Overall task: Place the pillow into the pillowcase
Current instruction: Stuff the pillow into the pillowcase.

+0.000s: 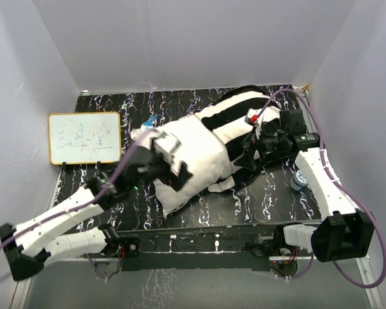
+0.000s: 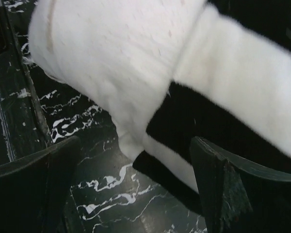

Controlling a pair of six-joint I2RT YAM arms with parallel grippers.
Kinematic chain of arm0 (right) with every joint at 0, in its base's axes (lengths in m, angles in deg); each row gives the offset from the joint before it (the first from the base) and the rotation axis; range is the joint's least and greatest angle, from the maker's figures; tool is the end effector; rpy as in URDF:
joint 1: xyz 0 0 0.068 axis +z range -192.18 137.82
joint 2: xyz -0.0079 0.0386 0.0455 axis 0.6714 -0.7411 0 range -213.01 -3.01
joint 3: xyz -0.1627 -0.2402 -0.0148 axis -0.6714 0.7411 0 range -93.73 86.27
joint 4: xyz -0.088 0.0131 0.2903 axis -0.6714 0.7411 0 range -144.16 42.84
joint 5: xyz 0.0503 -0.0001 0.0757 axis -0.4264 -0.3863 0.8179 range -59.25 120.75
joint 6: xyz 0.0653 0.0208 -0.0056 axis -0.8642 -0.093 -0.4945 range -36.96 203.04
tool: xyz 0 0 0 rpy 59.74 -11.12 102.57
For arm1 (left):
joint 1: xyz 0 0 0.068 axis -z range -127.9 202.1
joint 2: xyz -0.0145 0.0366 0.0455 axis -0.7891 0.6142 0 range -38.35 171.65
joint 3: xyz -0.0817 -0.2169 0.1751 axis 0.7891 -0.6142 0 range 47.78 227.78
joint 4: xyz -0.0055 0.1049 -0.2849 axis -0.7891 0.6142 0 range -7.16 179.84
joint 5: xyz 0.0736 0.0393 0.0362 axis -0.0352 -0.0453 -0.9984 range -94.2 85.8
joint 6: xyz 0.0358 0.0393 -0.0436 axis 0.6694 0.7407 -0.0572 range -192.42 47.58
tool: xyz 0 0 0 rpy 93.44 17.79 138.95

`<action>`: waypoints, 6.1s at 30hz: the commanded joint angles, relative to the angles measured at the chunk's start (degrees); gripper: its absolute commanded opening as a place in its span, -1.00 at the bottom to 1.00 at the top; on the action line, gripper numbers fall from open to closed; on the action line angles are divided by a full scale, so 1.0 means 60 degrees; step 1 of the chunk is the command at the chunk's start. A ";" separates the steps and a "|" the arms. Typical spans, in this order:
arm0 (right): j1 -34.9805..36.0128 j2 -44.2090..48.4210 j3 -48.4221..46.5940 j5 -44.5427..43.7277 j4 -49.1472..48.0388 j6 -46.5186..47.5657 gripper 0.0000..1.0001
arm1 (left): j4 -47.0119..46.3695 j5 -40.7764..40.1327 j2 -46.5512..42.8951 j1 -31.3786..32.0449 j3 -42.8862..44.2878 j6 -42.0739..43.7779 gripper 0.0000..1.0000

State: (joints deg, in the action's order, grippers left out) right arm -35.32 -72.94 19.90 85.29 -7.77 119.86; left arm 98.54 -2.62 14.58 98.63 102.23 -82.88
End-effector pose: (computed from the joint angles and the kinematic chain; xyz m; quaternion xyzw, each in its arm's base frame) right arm 0.2769 0.0790 0.3393 -0.4563 0.7168 0.3371 0.4053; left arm 0.1801 -0.1922 0.3746 0.2523 0.7475 -0.3026 0.5348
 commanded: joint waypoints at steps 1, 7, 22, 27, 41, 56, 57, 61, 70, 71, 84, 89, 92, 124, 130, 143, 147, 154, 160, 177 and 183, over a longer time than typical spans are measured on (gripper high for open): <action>-0.1054 0.0469 0.1151 0.0101 -0.2139 -0.1550 0.99 | -0.1502 -0.3955 0.1575 0.3853 -0.0661 0.3302 0.95; -0.1919 0.0739 0.2368 0.0206 -0.3782 -0.2983 0.99 | -0.3373 -0.6430 0.4447 0.4473 -0.0359 0.5598 0.95; -0.0121 -0.0107 0.3110 -0.2029 -0.6181 -0.4784 0.55 | -0.4915 -0.3711 0.5462 0.2232 -0.0539 0.4290 -0.47; 0.0689 -0.0699 0.2910 -0.3401 -0.6806 -0.5150 0.52 | -0.4684 -0.2373 0.5403 0.1850 -0.0412 0.3814 -0.83; 0.0931 -0.0966 0.1398 0.0254 -0.4908 -0.3557 -0.84 | -0.4810 -0.0079 0.4798 0.0585 -0.0456 0.2853 -1.00; 0.2274 -0.4395 -0.2935 0.3950 -0.9866 -0.9900 -0.85 | -0.7361 0.4317 0.5394 -0.1278 0.0087 0.0035 -1.00; 0.2412 -0.4399 -0.3084 0.3998 -1.0549 -1.0542 -0.85 | -0.7641 0.4626 0.5310 -0.1411 0.0091 -0.0289 -1.00; 0.2929 -0.4367 -0.3523 0.3962 -1.1317 -1.1528 -0.85 | -0.8578 0.5567 0.4642 -0.1594 0.0150 -0.1234 -1.00; 0.2799 -0.6455 -0.2863 -0.0493 -0.4668 -0.5341 -0.84 | -1.2290 0.6183 0.5144 -0.3132 -0.1853 -0.4577 -1.00; 0.2753 -0.6519 -0.2859 -0.0474 -0.4423 -0.5072 -0.84 | -1.3161 0.6328 0.5588 -0.3378 -0.2125 -0.5282 -1.00; 0.1478 -0.1452 -0.1623 0.2080 -0.1813 -0.1324 0.74 | -1.5228 0.6173 0.7689 -0.4180 -0.2353 -0.8323 -1.00; 0.1322 -0.0151 0.1450 -0.0476 -0.3693 -0.3244 0.78 | -1.4039 0.5689 0.6930 -0.4124 -0.2235 -0.7941 -1.00; 0.1246 0.0072 0.2929 -0.1318 -0.5308 -0.4618 0.79 | -1.3366 0.5519 0.6591 -0.4019 -0.2056 -0.7776 -1.00; 0.3582 -0.4001 -0.6546 0.2582 -0.6881 -0.7460 -0.85 | -0.8050 0.3834 0.7117 -0.3520 0.3431 -0.6331 -1.00; 0.2213 -0.5724 -0.6463 0.2361 -0.8734 -1.0047 -0.85 | -0.9011 0.3450 0.6587 -0.3519 0.1702 -0.7210 -1.00; 0.2579 -0.7060 -0.6403 0.0015 -0.4401 -0.6066 -0.42 | -0.6120 0.2179 0.5386 -0.5464 0.0046 -0.5748 0.43; 0.2550 -0.6464 -0.6771 0.0908 -0.4040 -0.5290 0.32 | -0.3160 0.1843 0.3651 -0.6580 0.1182 -0.3431 0.83; 0.2548 -0.4531 -0.6082 -0.0936 -0.3033 -0.3295 0.80 | 0.0595 0.1627 0.1637 -0.6935 0.1371 -0.1532 0.91; 0.2582 -0.2894 -0.2602 -0.2773 -0.3826 -0.2891 0.87 | 0.0139 0.3911 -0.0491 -0.6934 -0.1312 -0.2721 0.91; 0.4187 -0.3886 -0.1086 -0.7017 -0.5695 -0.6297 0.88 | -0.4359 0.4194 0.0775 -0.6903 -0.4679 -0.4975 0.95; 0.5576 -0.4552 -0.1972 -0.9645 -0.5569 -0.6888 0.97 | -0.4770 0.3677 0.1335 -0.6911 -0.4607 -0.4476 0.95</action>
State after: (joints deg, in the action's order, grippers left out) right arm -7.30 -97.64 14.11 40.44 -36.77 83.07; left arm 75.90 20.33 20.59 57.01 73.91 -110.77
